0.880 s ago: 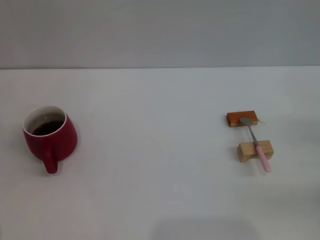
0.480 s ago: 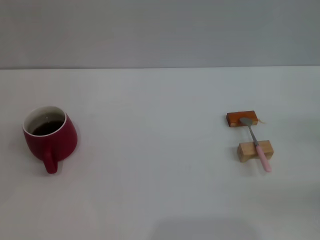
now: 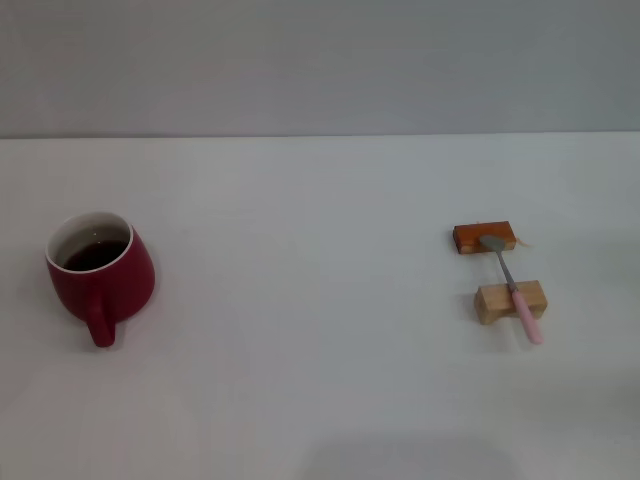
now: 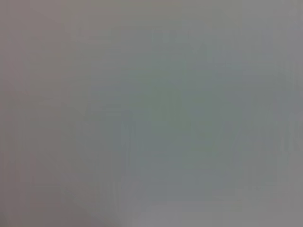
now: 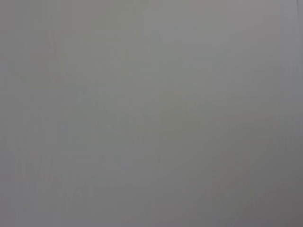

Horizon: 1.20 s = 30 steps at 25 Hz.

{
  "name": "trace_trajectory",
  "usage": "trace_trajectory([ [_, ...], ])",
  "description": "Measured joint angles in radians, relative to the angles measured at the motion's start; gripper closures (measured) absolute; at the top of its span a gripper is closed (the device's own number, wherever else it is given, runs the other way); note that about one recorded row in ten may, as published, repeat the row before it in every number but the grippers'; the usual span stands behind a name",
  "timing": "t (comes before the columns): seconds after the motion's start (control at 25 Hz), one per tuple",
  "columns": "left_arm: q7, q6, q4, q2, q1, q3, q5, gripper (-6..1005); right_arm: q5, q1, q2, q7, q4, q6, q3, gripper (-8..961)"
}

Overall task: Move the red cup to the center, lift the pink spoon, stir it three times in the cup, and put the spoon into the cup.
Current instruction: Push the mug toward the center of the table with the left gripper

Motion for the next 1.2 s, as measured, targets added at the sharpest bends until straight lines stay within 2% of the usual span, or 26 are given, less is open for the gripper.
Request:
trace_trajectory([
  [0.24, 0.033, -0.044, 0.0, -0.002, 0.0, 0.014, 0.002, 416, 0.0, 0.006, -0.005, 0.0, 0.001, 0.0, 0.0, 232],
  [0.44, 0.034, -0.041, 0.0, 0.0, 0.026, 0.088, 0.002, 618, 0.0, 0.007, -0.007, 0.0, 0.001, 0.0, 0.0, 231],
  [0.64, 0.033, -0.033, -0.004, 0.003, 0.057, 0.17, 0.002, 724, 0.0, 0.011, -0.009, 0.0, 0.001, 0.015, 0.0, 231],
  [0.72, 0.026, -0.011, -0.01, 0.004, 0.086, 0.24, 0.002, 767, 0.0, 0.019, -0.012, 0.0, 0.0, 0.026, 0.0, 232],
  [0.88, 0.029, 0.013, -0.008, 0.004, 0.106, 0.31, 0.002, 852, 0.0, 0.022, -0.015, 0.0, 0.0, 0.027, 0.0, 232],
  [1.04, 0.033, 0.026, -0.005, 0.004, 0.121, 0.352, 0.002, 971, -0.001, 0.028, -0.017, 0.0, 0.001, 0.028, 0.0, 231],
  [1.08, 0.035, 0.036, -0.002, 0.005, 0.132, 0.395, 0.003, 1001, -0.001, 0.03, -0.018, -0.001, 0.001, 0.029, 0.0, 231],
  [1.2, 0.037, 0.036, -0.001, 0.005, 0.135, 0.423, 0.003, 1000, -0.001, 0.037, -0.02, -0.002, 0.001, 0.035, 0.0, 231],
])
